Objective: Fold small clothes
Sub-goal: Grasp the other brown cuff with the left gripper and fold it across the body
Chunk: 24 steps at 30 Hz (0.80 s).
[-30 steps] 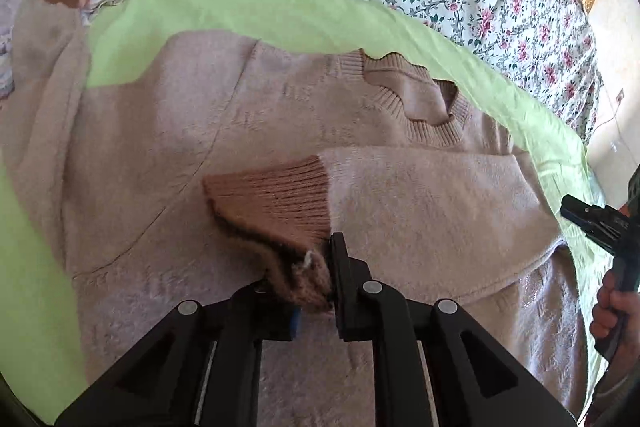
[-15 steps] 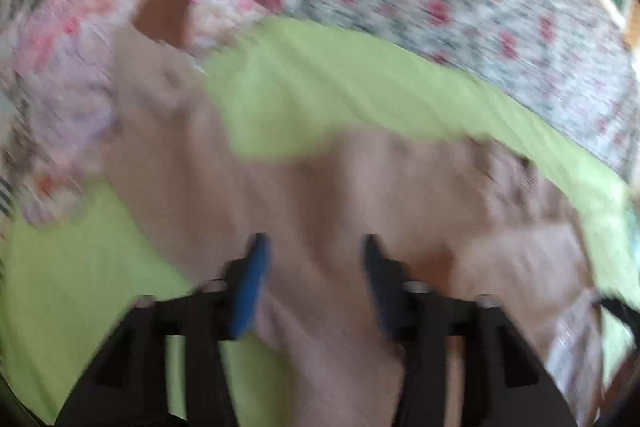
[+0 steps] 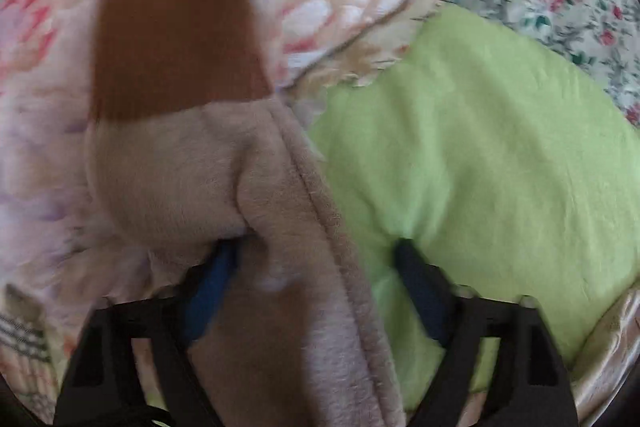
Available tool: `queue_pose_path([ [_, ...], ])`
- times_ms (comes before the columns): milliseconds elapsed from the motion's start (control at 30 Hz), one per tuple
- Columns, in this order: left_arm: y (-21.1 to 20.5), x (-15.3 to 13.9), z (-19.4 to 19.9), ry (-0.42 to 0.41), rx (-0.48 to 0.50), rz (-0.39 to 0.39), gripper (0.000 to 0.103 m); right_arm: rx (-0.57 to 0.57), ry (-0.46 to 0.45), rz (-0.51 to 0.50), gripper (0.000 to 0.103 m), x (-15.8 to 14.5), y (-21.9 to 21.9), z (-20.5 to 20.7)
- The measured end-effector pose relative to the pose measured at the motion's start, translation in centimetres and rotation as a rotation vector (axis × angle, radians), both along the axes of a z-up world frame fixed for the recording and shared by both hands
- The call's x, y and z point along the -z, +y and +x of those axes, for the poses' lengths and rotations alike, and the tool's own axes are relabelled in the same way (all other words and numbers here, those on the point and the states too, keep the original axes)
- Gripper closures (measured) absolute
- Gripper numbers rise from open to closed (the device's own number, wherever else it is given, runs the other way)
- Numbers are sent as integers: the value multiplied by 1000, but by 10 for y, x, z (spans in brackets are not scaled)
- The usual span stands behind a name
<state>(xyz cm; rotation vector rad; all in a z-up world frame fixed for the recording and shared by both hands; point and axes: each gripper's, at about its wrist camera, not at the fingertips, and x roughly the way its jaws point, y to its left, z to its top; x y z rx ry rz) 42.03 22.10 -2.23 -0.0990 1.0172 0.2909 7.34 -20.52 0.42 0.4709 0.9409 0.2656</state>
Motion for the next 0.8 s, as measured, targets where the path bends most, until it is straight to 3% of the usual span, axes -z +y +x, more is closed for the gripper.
queue_pose_path([
  [33,-4,-4,-3,-26,41,-31,83,17,-1,3,48,0,-1,-1],
  [67,-7,-7,-5,-42,62,-42,96,24,-5,0,48,-1,-2,-2],
  [100,-14,-13,-10,-59,76,-16,99,28,-9,2,48,-2,-2,-3],
  [167,-23,-22,-22,-92,103,-12,100,33,-19,11,48,-5,-3,-5],
  [367,-73,-67,-88,-256,259,-123,100,38,-43,12,48,-12,-1,-17],
  [567,-172,-98,-156,-355,480,-207,100,75,-45,24,48,-10,-12,-27],
  [700,-242,-98,-184,-361,622,-239,99,107,-41,62,48,-7,-26,-25],
  [800,-285,-80,-190,-309,695,-217,99,142,-41,73,48,-5,-37,-20],
])
